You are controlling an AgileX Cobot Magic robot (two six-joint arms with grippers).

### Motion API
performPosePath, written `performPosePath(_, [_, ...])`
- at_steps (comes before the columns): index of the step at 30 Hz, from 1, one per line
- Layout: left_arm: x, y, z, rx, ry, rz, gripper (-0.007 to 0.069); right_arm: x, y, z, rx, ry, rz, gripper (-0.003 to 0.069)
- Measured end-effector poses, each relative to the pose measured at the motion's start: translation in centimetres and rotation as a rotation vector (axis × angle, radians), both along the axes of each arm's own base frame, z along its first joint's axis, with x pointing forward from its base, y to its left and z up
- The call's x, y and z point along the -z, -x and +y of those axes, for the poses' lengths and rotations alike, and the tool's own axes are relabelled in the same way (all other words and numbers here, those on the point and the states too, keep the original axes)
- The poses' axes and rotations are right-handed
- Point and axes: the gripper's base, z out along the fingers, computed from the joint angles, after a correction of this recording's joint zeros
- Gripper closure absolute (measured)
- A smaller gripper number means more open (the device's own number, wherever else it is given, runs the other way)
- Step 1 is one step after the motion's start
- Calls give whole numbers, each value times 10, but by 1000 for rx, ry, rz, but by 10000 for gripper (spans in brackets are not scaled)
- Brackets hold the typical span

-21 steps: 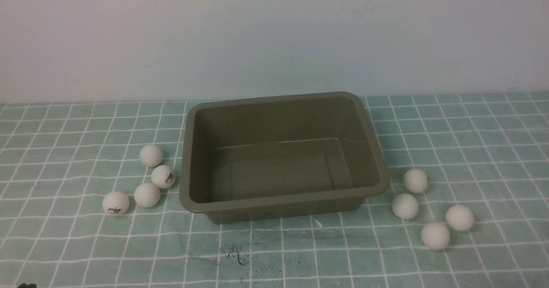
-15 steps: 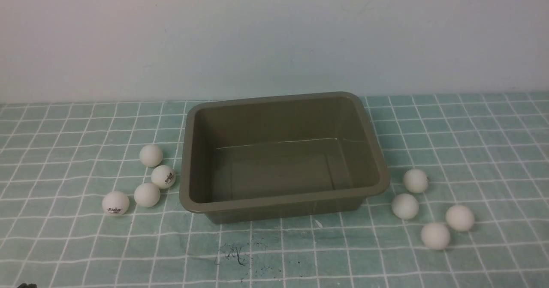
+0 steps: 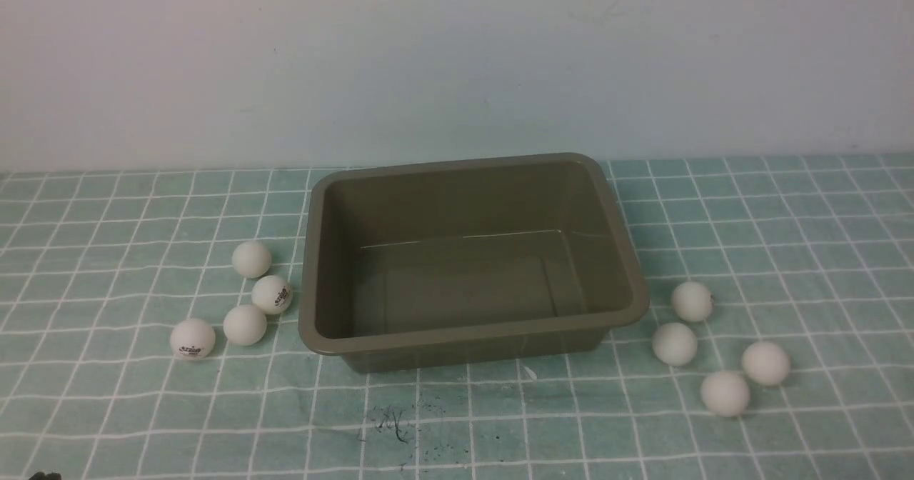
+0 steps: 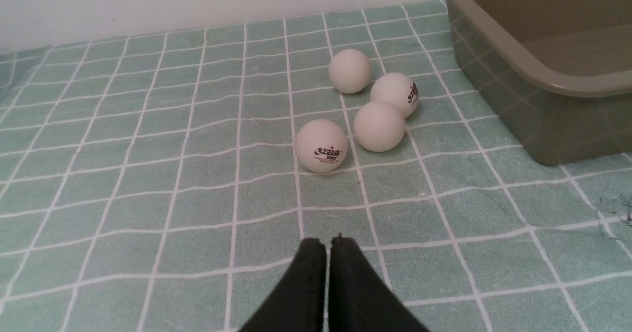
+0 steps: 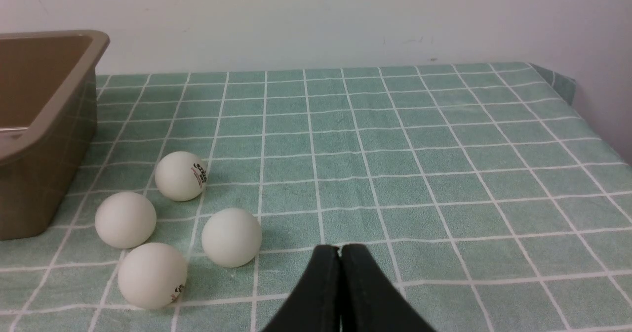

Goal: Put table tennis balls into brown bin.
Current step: 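Reach for and grasp a ping pong ball on the table beside the basket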

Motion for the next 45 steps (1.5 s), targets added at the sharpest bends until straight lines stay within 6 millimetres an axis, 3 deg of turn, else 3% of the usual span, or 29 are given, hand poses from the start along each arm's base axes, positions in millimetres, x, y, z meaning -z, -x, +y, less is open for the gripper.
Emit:
performPosePath(6, [-1, 0, 0, 2, -19, -18, 629, 0, 0, 0, 0, 0, 0, 673])
performPosePath(11, [-16, -3, -3, -21, 237, -166, 629, 0, 0, 0, 0, 1, 0, 673])
performPosePath(17, [-35, -4, 1, -55, 378, -366, 629, -1, 0, 1, -4, -10, -13, 673])
performPosePath(19, [-44, -3, 5, -78, 446, -469, 629, -3, -2, 3, -9, -112, -65, 673])
performPosePath(22, [-63, 3, 12, -111, 597, -663, 629, -17, -3, 5, -10, -459, -248, 673])
performPosePath(24, [-70, 5, 12, -103, 638, -682, 629, -23, -3, 4, -1, -597, -319, 673])
performPosePath(25, [-97, 9, 9, -63, 662, -667, 629, -28, -2, 2, 10, -709, -390, 673])
performPosePath(26, [-102, 9, 8, -56, 663, -650, 629, -29, -2, 1, 11, -717, -397, 673])
performPosePath(28, [-124, 4, 2, -29, 633, -515, 629, -33, -1, -1, 20, -771, -453, 673])
performPosePath(29, [-141, -10, -5, -18, 576, -300, 629, -36, 0, -3, 25, -790, -493, 673])
performPosePath(32, [-149, -42, -13, -13, 444, 71, 629, -39, 0, -2, 15, -783, -505, 673])
performPosePath(33, [-149, -45, -14, -12, 433, 99, 629, -39, 0, -2, 15, -783, -505, 673])
performPosePath(35, [-140, -82, -18, 7, 317, 426, 629, -59, 3, 7, -61, -695, -366, 673])
performPosePath(37, [-129, -105, -20, 23, 262, 573, 629, -76, 4, 11, -86, -620, -278, 673])
performPosePath(38, [-120, -121, -21, 35, 228, 659, 629, -95, 4, 13, -100, -544, -186, 673])
performPosePath(40, [-107, -141, -22, 54, 187, 749, 629, -109, -3, 15, -97, -457, -38, 673])
performPosePath(41, [-93, -159, -22, 63, 155, 826, 629, -130, -12, 15, -97, -366, 89, 673])
performPosePath(45, [-67, -194, -21, 60, 110, 947, 629, -155, -43, 14, -107, -202, 385, 673])
